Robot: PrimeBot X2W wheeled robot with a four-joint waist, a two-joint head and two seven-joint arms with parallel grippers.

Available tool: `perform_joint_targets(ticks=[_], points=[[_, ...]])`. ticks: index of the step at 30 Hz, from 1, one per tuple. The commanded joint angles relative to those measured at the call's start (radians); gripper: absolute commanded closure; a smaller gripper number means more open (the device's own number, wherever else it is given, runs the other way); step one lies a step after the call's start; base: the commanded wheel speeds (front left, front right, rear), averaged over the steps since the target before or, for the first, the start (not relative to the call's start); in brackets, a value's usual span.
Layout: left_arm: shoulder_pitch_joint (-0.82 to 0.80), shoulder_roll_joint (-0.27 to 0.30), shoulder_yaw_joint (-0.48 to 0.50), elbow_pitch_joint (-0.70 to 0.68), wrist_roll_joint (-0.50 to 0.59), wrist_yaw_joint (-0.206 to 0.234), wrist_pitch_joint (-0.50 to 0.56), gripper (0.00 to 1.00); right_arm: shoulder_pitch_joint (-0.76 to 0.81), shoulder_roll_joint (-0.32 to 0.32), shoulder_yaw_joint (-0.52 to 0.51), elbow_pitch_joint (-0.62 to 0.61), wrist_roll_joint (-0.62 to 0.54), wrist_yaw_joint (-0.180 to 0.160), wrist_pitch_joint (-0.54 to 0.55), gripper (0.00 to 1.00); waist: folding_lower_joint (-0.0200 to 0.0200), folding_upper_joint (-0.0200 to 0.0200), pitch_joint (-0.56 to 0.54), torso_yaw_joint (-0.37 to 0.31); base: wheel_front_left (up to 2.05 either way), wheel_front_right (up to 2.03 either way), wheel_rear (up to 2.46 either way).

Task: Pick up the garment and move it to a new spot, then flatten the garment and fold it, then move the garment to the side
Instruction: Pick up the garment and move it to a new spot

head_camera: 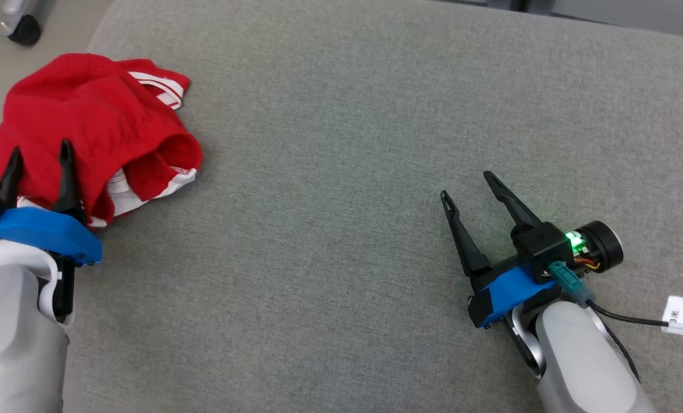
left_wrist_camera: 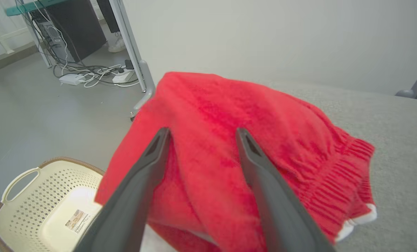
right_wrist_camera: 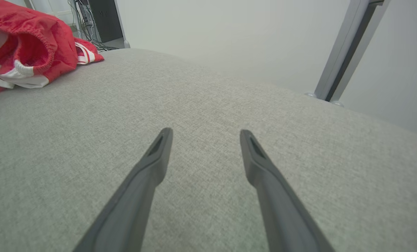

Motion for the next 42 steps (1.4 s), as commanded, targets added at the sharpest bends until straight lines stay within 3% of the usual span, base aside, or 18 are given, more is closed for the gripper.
perform_joint_targets(ticks=[1,6,7,8,9,15,27,33,37,42], points=[[-0.034,0.006,-0.01,0.029,-0.019,-0.001,-0.005,0.0,-0.022,-0.004,0.007,0.004,-0.016,0.0,-0.004,0.0,-0.0001,-0.0002,0.008,-0.006,0.0,0.0,0.0],[-0.086,0.02,-0.05,0.143,-0.081,-0.001,-0.005,0.0,-0.046,-0.004,0.02,0.012,-0.056,0.0,-0.004,0.0,-0.0001,-0.0002,0.037,-0.025,0.0,0.0,0.0],[-0.094,0.02,-0.058,0.163,-0.091,-0.001,-0.005,0.26,-0.049,-0.004,0.021,0.01,-0.058,0.0,-0.004,0.0,-0.0001,-0.0002,0.041,-0.027,0.0,0.0,0.0],[-0.103,0.019,-0.064,0.179,-0.104,-0.001,-0.005,0.71,-0.051,-0.004,0.022,0.008,-0.062,0.0,-0.004,0.0,-0.0001,-0.0002,0.045,-0.03,0.0,0.0,0.0],[-0.11,0.017,-0.076,0.198,-0.113,-0.001,-0.004,1.0,-0.053,-0.004,0.021,0.005,-0.064,0.0,-0.004,0.0,-0.0001,-0.0002,0.047,-0.032,0.0,0.0,0.0],[-0.146,0.033,-0.113,0.227,-0.16,-0.001,-0.004,1.0,-0.036,-0.005,0.002,-0.002,-0.044,0.0,-0.004,0.0,-0.0001,-0.0002,0.047,-0.042,0.0,0.0,0.0],[-0.132,0.053,-0.112,-0.06,-0.059,-0.001,-0.004,1.0,0.018,-0.004,-0.012,-0.057,0.106,0.0,-0.004,0.0,-0.0001,-0.0002,-0.04,-0.118,0.0,0.0,0.0],[-0.106,0.031,-0.151,-0.195,-0.03,-0.001,-0.004,1.0,0.053,-0.004,-0.017,-0.097,0.174,0.0,-0.004,0.0,-0.0001,-0.0002,-0.086,-0.214,0.0,0.0,0.0],[-0.087,0.005,-0.194,-0.25,-0.031,-0.001,-0.004,1.0,0.077,-0.004,-0.014,-0.094,0.148,0.0,-0.004,0.0,-0.0001,-0.0002,-0.105,-0.293,0.0,0.0,0.0],[-0.046,-0.046,-0.292,-0.299,-0.035,-0.001,-0.004,1.0,0.106,-0.003,-0.018,-0.099,0.165,0.0,-0.004,0.0,-0.0001,-0.0002,-0.111,-0.408,0.0,0.0,0.0]])
